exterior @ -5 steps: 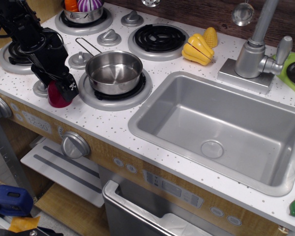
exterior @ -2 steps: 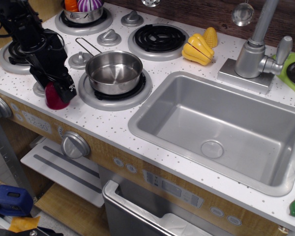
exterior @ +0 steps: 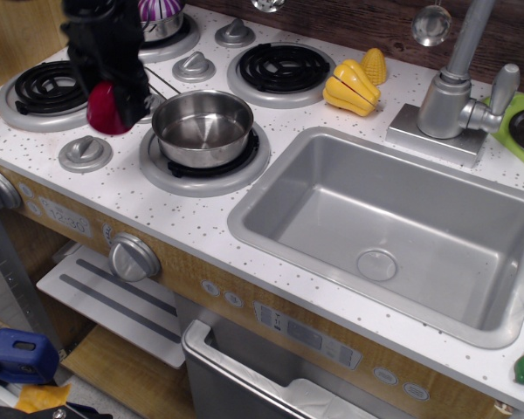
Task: Put sweet potato in pan which is on stove
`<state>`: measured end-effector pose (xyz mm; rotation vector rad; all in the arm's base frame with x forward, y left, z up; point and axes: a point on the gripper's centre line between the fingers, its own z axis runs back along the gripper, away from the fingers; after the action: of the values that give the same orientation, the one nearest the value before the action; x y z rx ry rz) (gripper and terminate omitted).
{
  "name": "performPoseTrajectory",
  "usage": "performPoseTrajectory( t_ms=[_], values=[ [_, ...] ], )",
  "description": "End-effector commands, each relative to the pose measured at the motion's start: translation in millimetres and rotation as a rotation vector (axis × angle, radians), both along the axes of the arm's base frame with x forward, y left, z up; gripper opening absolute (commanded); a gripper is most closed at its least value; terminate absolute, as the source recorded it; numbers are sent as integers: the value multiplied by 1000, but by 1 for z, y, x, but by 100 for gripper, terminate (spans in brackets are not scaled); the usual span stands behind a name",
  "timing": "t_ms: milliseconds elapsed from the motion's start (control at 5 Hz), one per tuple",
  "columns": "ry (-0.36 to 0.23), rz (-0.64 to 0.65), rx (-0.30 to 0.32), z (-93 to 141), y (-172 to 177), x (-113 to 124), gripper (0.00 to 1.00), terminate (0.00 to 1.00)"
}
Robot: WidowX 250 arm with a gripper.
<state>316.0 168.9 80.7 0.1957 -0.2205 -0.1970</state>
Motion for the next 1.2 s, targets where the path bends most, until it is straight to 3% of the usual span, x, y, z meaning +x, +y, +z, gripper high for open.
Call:
performPoseTrajectory(
  t_ms=[0, 200, 600, 800, 1000],
  values=[
    [-94, -48, 29, 35, -20, 36, 0, 0],
    [-133, -82, 21, 24, -29, 45, 0, 0],
    [-155, -101, -8, -5, -44, 46, 0, 0],
    [-130, -100, -72, -12, -45, 46, 100, 0],
    [-137, -95, -78, -14, -45, 49, 100, 0]
  ],
)
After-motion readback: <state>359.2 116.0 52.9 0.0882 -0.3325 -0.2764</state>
